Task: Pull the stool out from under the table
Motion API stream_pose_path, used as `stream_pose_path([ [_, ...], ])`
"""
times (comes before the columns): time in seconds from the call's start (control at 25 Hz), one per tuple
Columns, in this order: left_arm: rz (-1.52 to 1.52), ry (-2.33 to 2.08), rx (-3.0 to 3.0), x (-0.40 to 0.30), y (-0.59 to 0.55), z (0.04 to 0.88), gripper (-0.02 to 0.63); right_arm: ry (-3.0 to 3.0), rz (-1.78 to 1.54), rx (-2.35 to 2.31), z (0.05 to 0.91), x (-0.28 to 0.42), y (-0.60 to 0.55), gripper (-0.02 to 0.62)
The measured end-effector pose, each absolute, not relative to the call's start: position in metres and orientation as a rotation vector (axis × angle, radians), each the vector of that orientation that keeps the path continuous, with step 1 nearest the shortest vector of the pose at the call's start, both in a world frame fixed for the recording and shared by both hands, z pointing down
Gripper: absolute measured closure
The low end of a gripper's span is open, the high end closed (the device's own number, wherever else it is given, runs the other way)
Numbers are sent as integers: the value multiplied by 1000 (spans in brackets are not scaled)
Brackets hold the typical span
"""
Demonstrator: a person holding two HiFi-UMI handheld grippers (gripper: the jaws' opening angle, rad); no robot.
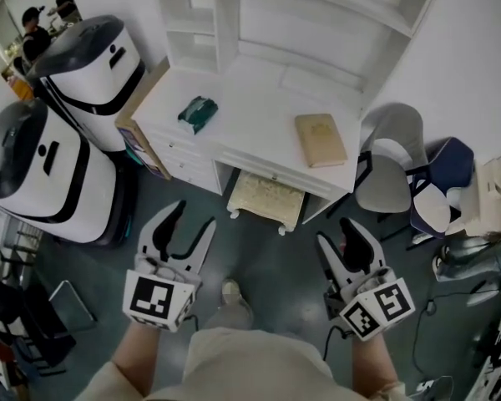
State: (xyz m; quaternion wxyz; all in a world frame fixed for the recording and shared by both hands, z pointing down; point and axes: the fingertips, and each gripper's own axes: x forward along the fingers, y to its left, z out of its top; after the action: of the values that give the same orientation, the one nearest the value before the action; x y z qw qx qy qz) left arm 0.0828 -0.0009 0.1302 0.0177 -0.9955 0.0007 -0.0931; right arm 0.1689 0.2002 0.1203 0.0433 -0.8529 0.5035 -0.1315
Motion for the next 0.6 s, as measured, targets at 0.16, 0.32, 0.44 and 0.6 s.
stream_pose_path([
  [0.16,-343,-56,-3085,111,-33,148,387,1476,-459,-2619,139,195,172,354],
  [0.32,-392,-122,-3087,135,-51,166,387,1422,-519,-2633,156,215,154,354],
  [0.44,-422,-166,-3096,151,-57,181,387,1380,-568,-2664,171,227,152,354],
  [0.6,-405,-223,-3121,170,-57,198,387,1307,-661,-2665,196,236,161,354],
])
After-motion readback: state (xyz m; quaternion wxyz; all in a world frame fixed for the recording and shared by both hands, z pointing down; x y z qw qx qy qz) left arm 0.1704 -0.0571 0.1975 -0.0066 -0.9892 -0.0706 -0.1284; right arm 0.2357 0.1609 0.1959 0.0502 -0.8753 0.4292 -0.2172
